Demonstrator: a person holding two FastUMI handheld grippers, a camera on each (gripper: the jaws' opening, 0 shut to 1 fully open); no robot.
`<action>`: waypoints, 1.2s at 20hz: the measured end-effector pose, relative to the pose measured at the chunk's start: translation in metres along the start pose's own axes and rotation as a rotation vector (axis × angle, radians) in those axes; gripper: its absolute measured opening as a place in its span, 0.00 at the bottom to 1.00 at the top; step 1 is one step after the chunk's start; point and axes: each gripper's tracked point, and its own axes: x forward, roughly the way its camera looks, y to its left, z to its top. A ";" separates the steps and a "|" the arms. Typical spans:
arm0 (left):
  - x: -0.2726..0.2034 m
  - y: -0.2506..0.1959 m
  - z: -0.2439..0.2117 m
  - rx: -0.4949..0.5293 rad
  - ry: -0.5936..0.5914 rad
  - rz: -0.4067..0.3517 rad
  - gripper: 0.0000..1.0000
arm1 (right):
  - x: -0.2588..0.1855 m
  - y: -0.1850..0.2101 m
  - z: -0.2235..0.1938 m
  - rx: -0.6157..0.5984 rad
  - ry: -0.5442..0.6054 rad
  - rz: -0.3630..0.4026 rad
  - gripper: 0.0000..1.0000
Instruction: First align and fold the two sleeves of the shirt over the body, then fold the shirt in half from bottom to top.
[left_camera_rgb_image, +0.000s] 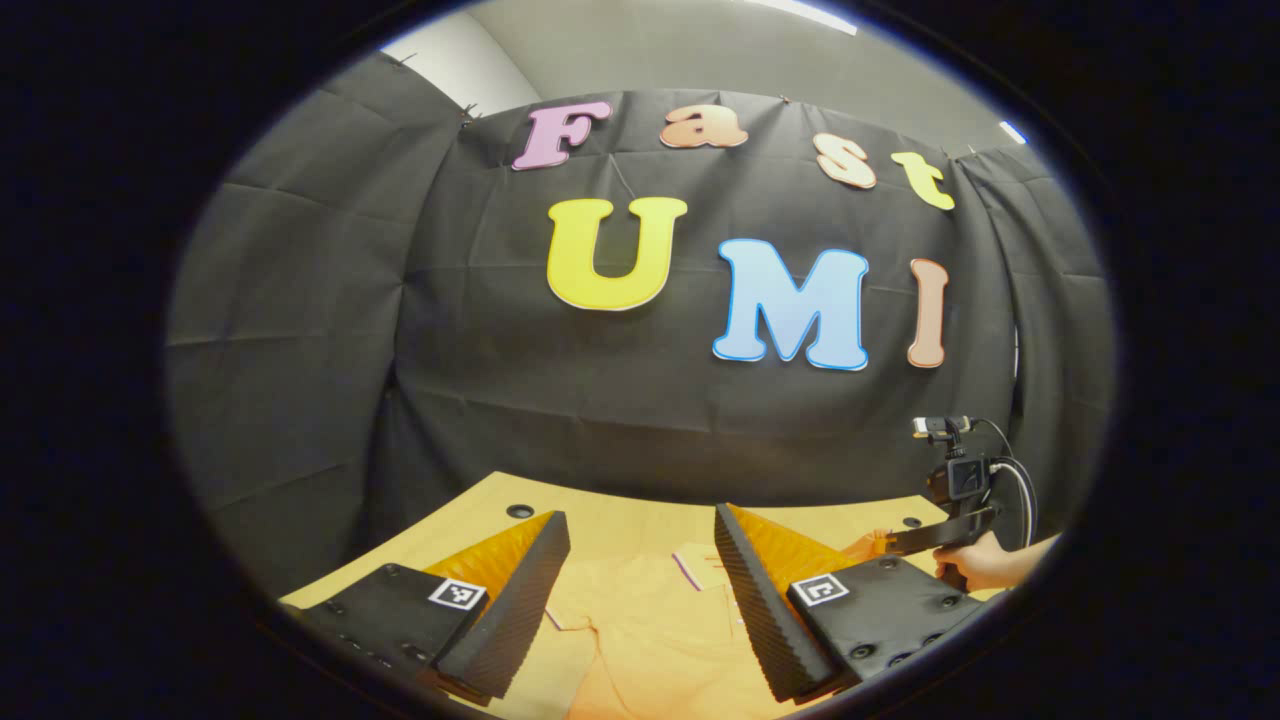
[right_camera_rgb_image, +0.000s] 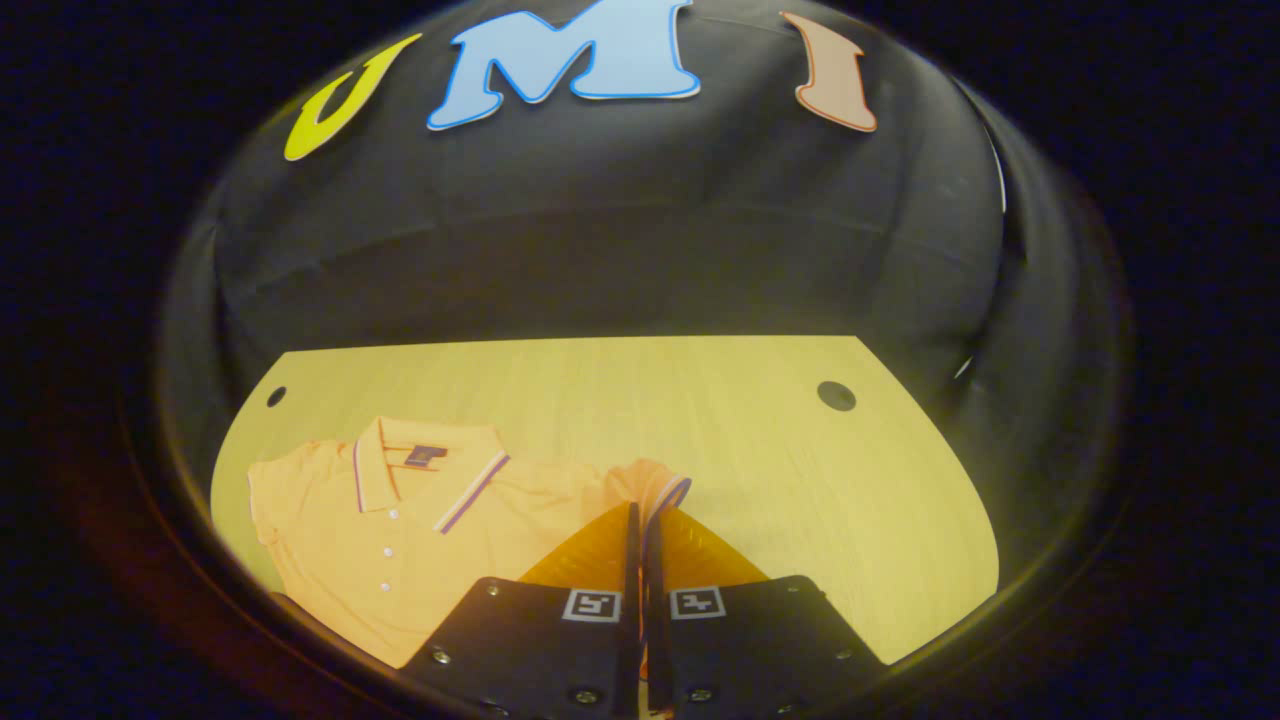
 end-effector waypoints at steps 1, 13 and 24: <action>-0.001 0.005 0.000 -0.002 -0.003 0.003 0.94 | -0.002 0.012 -0.003 -0.009 0.003 0.019 0.04; -0.006 0.067 -0.012 -0.001 0.023 0.028 0.94 | 0.004 0.095 -0.050 -0.092 0.121 0.094 0.05; 0.063 0.088 -0.059 -0.006 0.111 -0.087 0.94 | -0.005 0.110 -0.070 -0.084 0.158 0.058 0.36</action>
